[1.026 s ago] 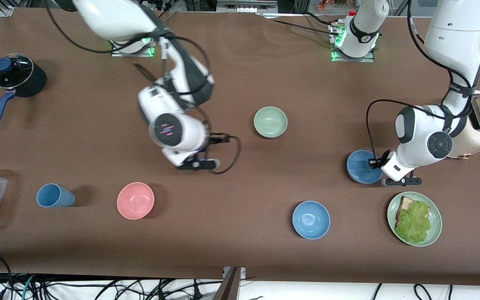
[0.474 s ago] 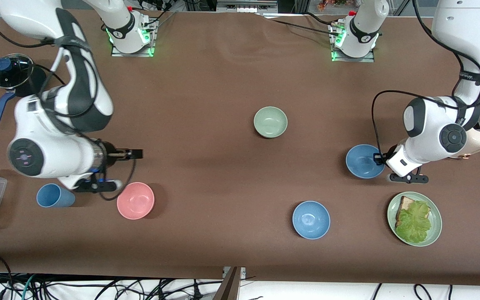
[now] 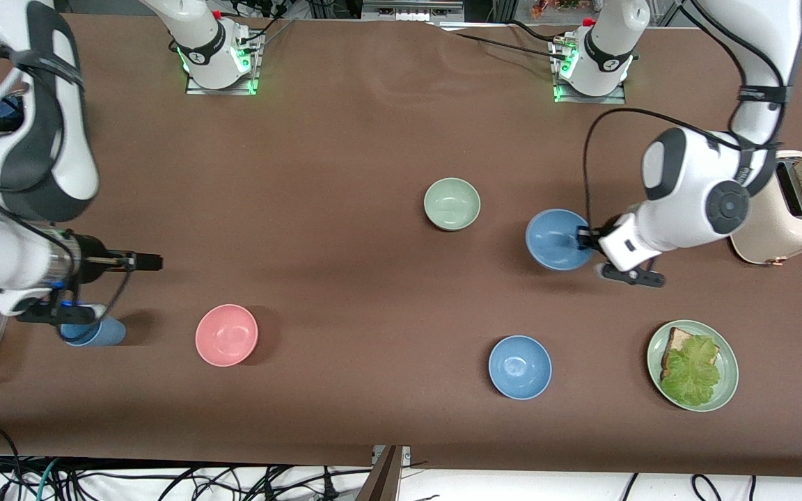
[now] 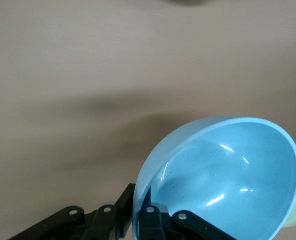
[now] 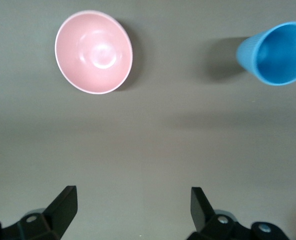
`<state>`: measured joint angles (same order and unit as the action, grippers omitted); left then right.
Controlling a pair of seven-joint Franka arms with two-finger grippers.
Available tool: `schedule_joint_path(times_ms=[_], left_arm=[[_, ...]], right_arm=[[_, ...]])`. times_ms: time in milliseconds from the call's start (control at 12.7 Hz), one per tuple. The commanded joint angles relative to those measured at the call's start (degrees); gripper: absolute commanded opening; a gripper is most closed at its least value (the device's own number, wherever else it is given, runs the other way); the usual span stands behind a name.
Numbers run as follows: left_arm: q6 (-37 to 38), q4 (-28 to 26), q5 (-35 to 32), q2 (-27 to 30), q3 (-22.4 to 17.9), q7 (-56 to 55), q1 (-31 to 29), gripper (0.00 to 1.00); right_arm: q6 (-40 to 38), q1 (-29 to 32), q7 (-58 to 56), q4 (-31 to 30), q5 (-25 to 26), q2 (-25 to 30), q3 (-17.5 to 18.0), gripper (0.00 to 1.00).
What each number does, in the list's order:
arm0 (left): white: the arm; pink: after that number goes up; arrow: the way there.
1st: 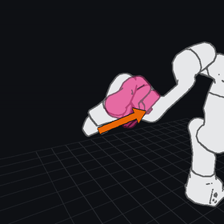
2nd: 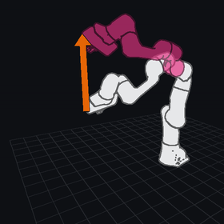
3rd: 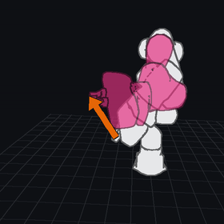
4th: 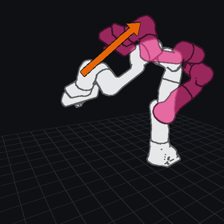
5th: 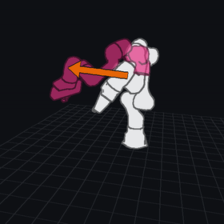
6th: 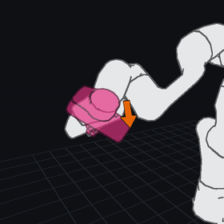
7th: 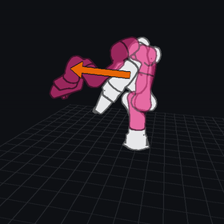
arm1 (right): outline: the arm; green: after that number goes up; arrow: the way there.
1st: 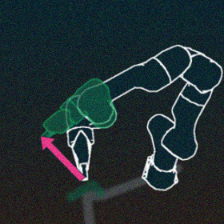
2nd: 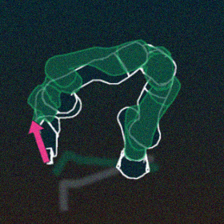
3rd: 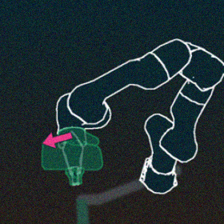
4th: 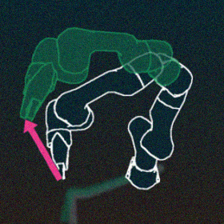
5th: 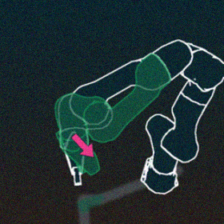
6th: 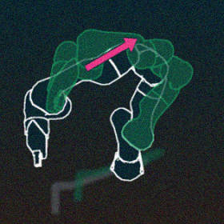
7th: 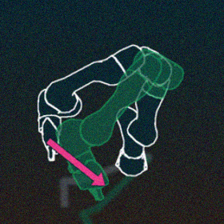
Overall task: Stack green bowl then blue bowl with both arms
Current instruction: 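Carry the light blue bowl onto the green bowl while the right gripper withdraws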
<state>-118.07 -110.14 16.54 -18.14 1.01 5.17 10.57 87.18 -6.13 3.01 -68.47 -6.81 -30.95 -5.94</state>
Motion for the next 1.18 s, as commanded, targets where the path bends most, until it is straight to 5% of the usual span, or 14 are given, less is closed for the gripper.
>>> schedule_joint_path(times_ms=[0, 395, 632, 1105], left_arm=[[0.39, -0.51, 8.13, -1.8, -0.14, 1.51, 4.18, 0.0], [-3.99, -0.16, 14.31, -5.5, 0.92, 1.52, 10.08, 0.0], [-6.38, -0.6, 14.22, -7.08, 0.92, 1.34, 13.77, 0.0], [-6.38, -3.94, 13.43, -5.86, 0.92, 1.34, 15.88, 0.0]], right_arm=[[-0.17, 1.91, -0.73, -1.4, 1.89, 5.45, 0.67, 1.0], [0.19, 6.4, -1.25, -6.76, 2.94, 15.82, 0.41, 1.0], [-0.51, 6.22, -1.43, -11.49, 12.59, 19.69, 2.24, 1.0], [-0.08, 6.57, -6.7, -17.92, 12.35, 24.09, 2.52, 1.0]])
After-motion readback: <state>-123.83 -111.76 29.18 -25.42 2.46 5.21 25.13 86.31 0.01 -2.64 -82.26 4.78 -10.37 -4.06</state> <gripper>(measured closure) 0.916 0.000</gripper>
